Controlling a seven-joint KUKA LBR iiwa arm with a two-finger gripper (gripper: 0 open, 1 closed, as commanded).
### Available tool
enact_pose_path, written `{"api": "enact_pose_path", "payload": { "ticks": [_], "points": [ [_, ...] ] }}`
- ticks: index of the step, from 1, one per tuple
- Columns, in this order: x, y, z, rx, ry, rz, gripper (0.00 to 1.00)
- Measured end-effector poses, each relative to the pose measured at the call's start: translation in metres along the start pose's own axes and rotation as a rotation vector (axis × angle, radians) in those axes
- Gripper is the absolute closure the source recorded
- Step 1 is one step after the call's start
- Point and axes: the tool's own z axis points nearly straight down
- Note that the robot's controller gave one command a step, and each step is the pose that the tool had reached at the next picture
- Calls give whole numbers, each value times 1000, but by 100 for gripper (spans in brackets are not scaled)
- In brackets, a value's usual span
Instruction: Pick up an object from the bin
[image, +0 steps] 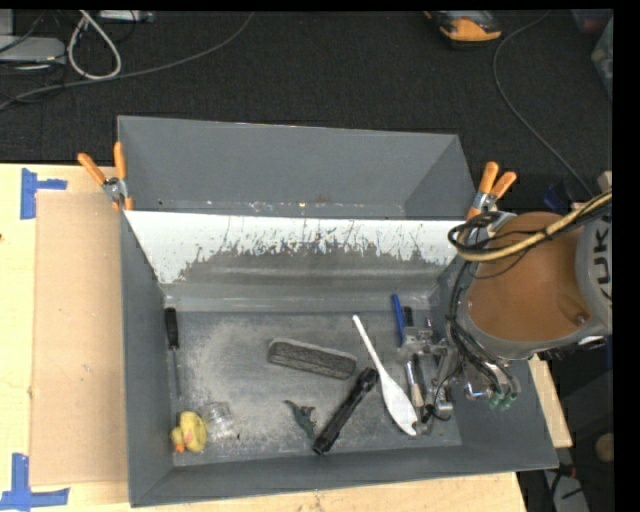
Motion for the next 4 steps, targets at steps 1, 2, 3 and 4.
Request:
{"api": "enact_pose_path", "payload": {
  "ticks": [1, 2, 3, 4],
  "points": [
    [-2, 0, -4, 1, -8, -3, 0],
    [-17, 30, 48, 3, -11, -257, 0],
    [-21, 45, 65, 0, -6, -359, 0],
    [-14, 79, 64, -2, -5, -452, 0]
  ]
}}
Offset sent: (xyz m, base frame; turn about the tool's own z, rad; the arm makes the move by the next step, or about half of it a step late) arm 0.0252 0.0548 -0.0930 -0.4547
